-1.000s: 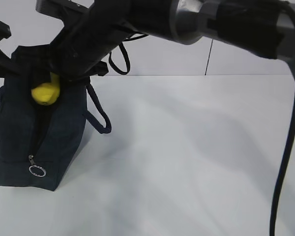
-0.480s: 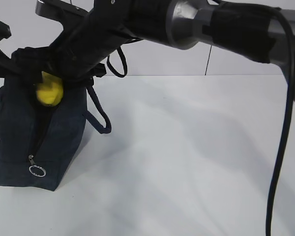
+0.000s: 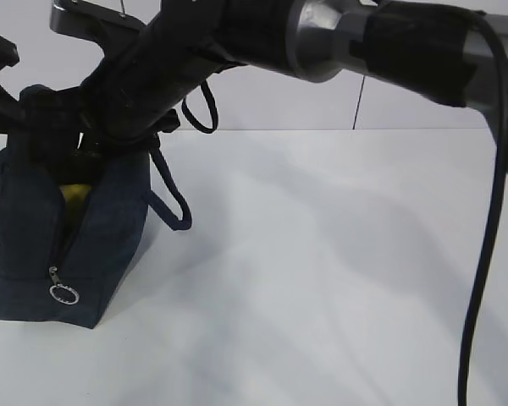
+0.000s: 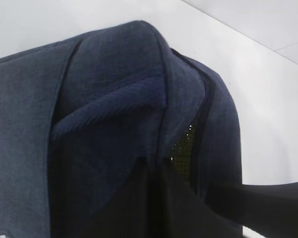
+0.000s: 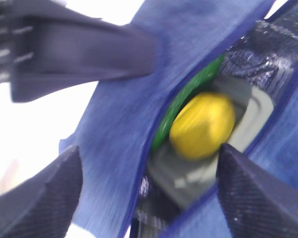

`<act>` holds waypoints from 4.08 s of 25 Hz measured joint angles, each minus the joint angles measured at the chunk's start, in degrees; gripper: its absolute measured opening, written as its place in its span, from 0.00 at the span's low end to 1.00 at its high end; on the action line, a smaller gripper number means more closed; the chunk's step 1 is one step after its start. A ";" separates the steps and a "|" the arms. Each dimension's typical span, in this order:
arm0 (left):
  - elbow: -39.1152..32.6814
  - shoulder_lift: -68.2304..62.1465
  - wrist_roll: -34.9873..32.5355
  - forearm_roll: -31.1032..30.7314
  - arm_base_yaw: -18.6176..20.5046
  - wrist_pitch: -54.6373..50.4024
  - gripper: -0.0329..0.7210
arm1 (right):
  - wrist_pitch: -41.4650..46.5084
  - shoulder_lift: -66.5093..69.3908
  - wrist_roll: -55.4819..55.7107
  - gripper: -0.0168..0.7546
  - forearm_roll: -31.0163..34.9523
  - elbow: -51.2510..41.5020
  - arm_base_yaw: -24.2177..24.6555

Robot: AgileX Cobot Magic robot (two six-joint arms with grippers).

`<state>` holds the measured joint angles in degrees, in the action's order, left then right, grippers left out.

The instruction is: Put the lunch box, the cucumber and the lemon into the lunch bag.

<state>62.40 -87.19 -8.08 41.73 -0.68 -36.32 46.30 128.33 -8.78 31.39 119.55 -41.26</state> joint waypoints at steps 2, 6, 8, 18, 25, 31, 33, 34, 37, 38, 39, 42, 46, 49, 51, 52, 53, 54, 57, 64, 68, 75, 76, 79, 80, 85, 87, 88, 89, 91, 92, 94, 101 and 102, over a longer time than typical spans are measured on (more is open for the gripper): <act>0.00 0.00 -0.02 0.00 0.00 0.00 0.04 | 1.01 0.00 -0.12 0.85 0.00 0.69 0.00; 0.00 0.00 -0.02 0.00 0.00 -0.19 0.04 | 4.66 0.00 -0.25 0.85 -0.59 3.77 0.00; 0.00 0.00 -0.02 0.00 0.00 -0.32 0.04 | 7.77 0.00 -0.36 0.83 -1.72 5.81 0.10; 0.00 0.00 -0.02 0.00 0.00 -0.76 0.04 | 21.76 0.00 5.64 0.59 -9.35 10.02 3.41; 0.00 0.00 -0.12 0.00 0.00 -1.12 0.04 | 21.55 0.00 5.80 0.58 -3.19 10.06 9.19; 0.00 0.00 -0.12 0.00 0.00 -1.23 0.04 | 20.84 2.99 0.87 0.58 10.39 10.15 13.32; 0.00 0.00 -0.12 0.00 0.00 -1.23 0.04 | 20.84 4.57 -0.33 0.58 12.09 10.15 13.32; 0.00 0.00 -0.12 0.00 0.00 -1.23 0.04 | 20.79 5.12 -0.58 0.58 12.73 10.15 13.32; 0.00 0.00 -0.12 0.00 0.00 -1.23 0.04 | 20.45 7.23 -1.60 0.58 15.51 10.15 13.32; 0.00 0.00 -0.12 0.00 0.00 -1.23 0.04 | 20.36 7.88 -2.17 0.57 16.78 10.15 13.32; 0.00 0.00 -0.12 0.00 0.00 -1.31 0.04 | 20.24 8.71 -2.61 0.56 17.87 10.15 13.32; 0.00 0.00 -0.12 0.00 0.00 -1.31 0.04 | 20.02 10.25 -3.37 0.48 19.61 10.15 13.32; 0.00 0.00 -0.12 0.00 0.00 -1.31 0.04 | 19.75 10.73 -4.30 0.28 20.97 10.15 13.32; 0.00 0.00 -0.12 0.00 0.00 -1.31 0.04 | 19.62 10.73 -5.79 0.15 23.14 10.15 13.32; 0.00 0.00 -0.12 0.55 0.00 -1.56 0.04 | 19.62 10.73 -6.71 0.10 24.55 10.15 13.32; 0.00 0.00 -0.12 1.00 0.00 -1.84 0.04 | 19.62 10.73 -7.17 0.08 25.03 10.15 13.32; 0.00 0.00 -0.23 1.43 0.00 -2.23 0.04 | 20.00 10.73 -7.59 0.07 25.16 10.15 13.32; 0.00 0.00 -0.23 2.19 0.00 -2.66 0.04 | 20.67 10.73 -7.84 0.05 25.27 10.15 13.32; 0.00 0.00 -2.02 4.79 0.00 -3.65 0.04 | 22.51 10.38 -8.55 0.03 24.41 10.15 13.32; 0.00 0.00 -3.17 7.34 -5.66 -3.05 0.04 | 24.39 4.34 -4.73 0.03 12.57 10.15 13.41; 0.00 0.00 -3.17 9.63 -9.62 -0.16 0.04 | 25.55 0.43 1.53 0.03 2.24 10.15 14.28; 1.03 -2.55 -3.17 12.72 -14.34 3.26 0.04 | 26.37 -2.83 5.93 0.03 -4.33 10.15 17.65; 1.66 -3.46 -3.17 12.82 -14.85 3.41 0.04 | 26.42 -3.06 6.05 0.03 -4.49 10.15 18.09; 3.81 -5.88 -3.17 12.94 -16.54 3.41 0.04 | 26.42 -3.68 6.05 0.03 -4.66 8.33 18.57; 4.66 -6.48 -3.17 12.94 -17.03 3.41 0.04 | 26.42 -3.81 6.05 0.03 -4.66 7.31 18.60; 7.46 -8.72 -3.17 12.94 -18.00 3.20 0.04 | 26.30 -4.57 5.82 0.03 -4.66 2.09 18.69; 8.37 -9.75 -3.17 13.47 -18.00 3.20 0.04 | 26.10 -4.75 5.72 0.03 -4.66 1.48 18.69; 8.69 -10.31 -3.17 13.84 -18.00 3.20 0.04 | 26.06 -4.90 5.60 0.03 -4.66 1.34 18.69; 8.90 -10.75 -3.17 14.12 -18.11 3.20 0.04 | 25.93 -5.14 5.60 0.03 -4.66 1.23 18.69; 9.26 -11.70 -3.21 14.49 -18.29 3.32 0.04 | 25.91 -6.01 5.60 0.03 -5.28 1.11 18.69; 9.51 -11.90 -3.31 14.61 -18.60 3.32 0.04 | 25.91 -6.62 5.60 0.03 -5.71 1.00 18.69; 10.18 -12.54 -3.73 14.71 -19.27 3.32 0.04 | 25.91 -7.50 5.60 0.03 -6.65 1.00 18.69; 11.99 -14.35 -4.05 14.95 -20.19 3.30 0.04 | 25.24 -8.49 5.60 0.03 -7.10 -2.89 18.69; 12.13 -14.61 -4.05 14.95 -20.19 3.29 0.04 | 25.14 -8.76 5.44 0.03 -7.10 -4.15 18.69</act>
<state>74.54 -101.79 -12.13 56.68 -20.87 -33.03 71.43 119.58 -3.34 24.29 115.40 -22.57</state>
